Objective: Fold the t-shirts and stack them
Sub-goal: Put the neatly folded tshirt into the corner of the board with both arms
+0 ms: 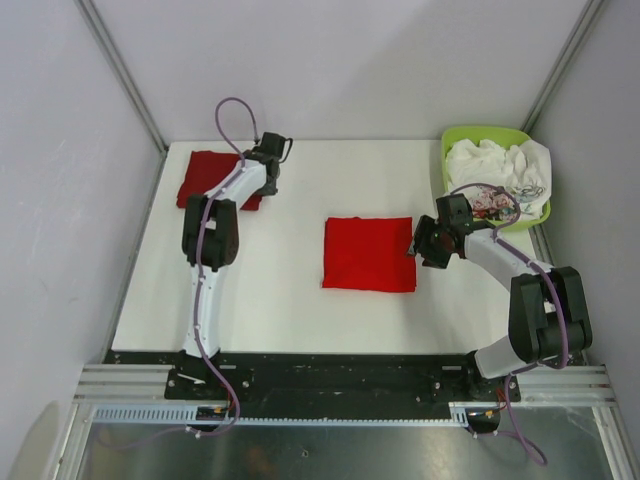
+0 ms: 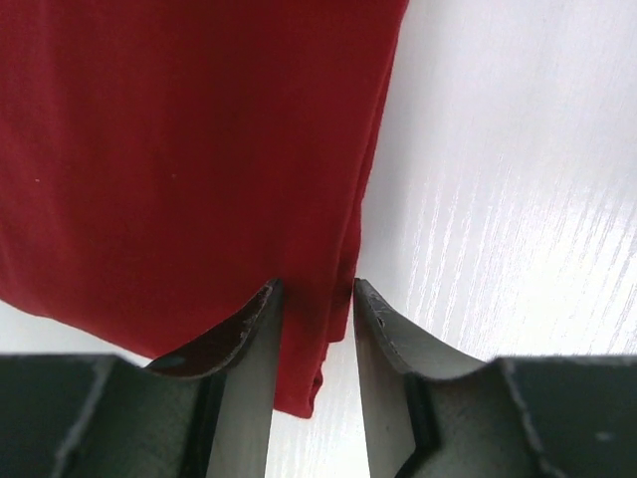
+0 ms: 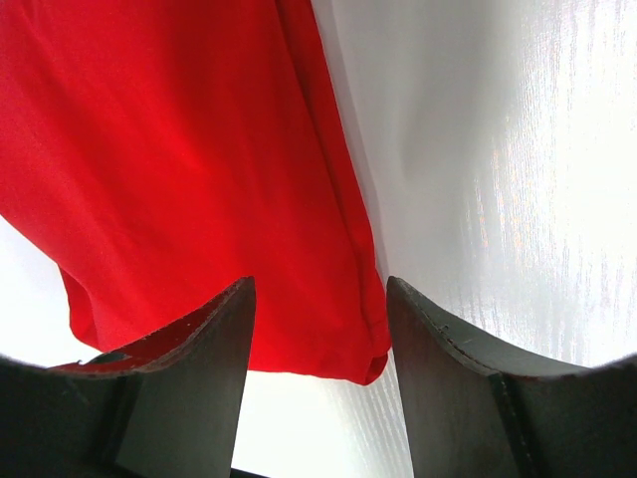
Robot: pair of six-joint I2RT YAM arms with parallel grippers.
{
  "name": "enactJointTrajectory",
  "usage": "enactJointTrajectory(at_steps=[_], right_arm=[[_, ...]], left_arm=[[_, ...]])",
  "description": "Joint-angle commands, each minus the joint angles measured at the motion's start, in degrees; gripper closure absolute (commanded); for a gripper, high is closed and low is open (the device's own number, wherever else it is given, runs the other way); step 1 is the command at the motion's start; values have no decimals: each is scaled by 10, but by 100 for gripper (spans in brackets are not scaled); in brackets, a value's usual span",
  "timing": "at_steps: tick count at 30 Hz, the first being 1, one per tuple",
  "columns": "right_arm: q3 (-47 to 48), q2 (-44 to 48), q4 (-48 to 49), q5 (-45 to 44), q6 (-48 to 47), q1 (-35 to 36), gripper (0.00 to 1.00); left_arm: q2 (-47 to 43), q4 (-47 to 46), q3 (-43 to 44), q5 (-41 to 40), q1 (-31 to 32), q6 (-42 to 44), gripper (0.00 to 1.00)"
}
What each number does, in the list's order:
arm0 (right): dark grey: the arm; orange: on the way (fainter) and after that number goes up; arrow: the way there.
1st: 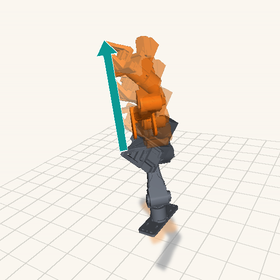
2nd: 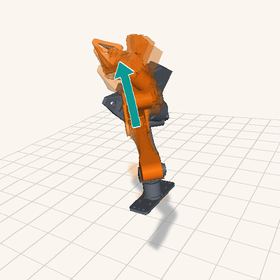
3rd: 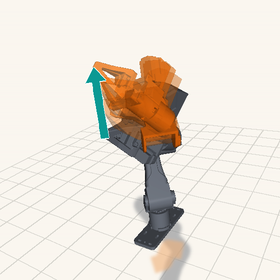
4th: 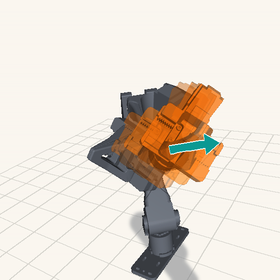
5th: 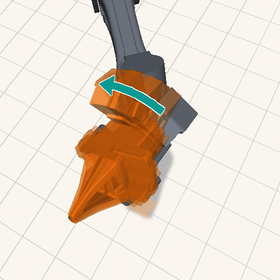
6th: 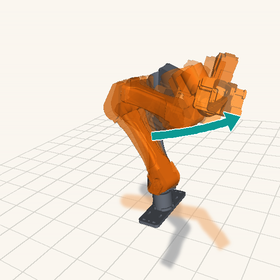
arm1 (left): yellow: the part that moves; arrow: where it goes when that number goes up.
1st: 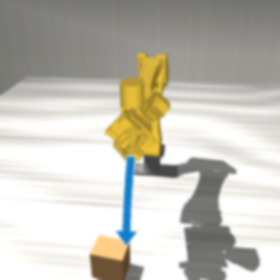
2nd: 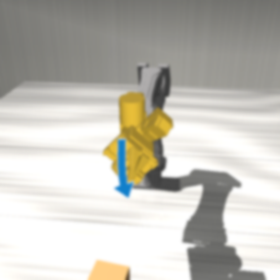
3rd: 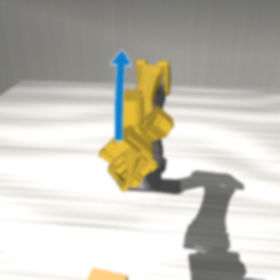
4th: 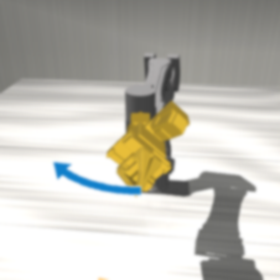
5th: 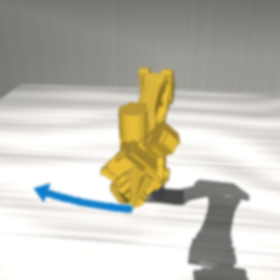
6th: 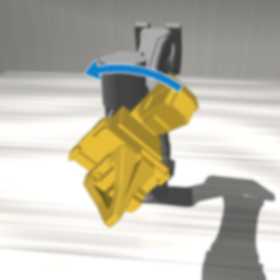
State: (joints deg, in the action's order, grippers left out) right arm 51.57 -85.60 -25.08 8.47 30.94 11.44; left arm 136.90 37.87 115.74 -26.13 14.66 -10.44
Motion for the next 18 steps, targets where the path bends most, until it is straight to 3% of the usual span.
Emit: enactJointTrajectory(at_steps=[1, 10, 18], right_arm=[[21, 4, -3, 8, -13, -2, 40], [21, 8, -6, 10, -15, -2, 40], [19, 9, -8, 8, -18, -2, 40]], left_arm=[[12, 24, 26, 27, -5, 11, 60], [31, 59, 47, 10, -7, 7, 62], [12, 61, 21, 14, 0, -14, 95]])
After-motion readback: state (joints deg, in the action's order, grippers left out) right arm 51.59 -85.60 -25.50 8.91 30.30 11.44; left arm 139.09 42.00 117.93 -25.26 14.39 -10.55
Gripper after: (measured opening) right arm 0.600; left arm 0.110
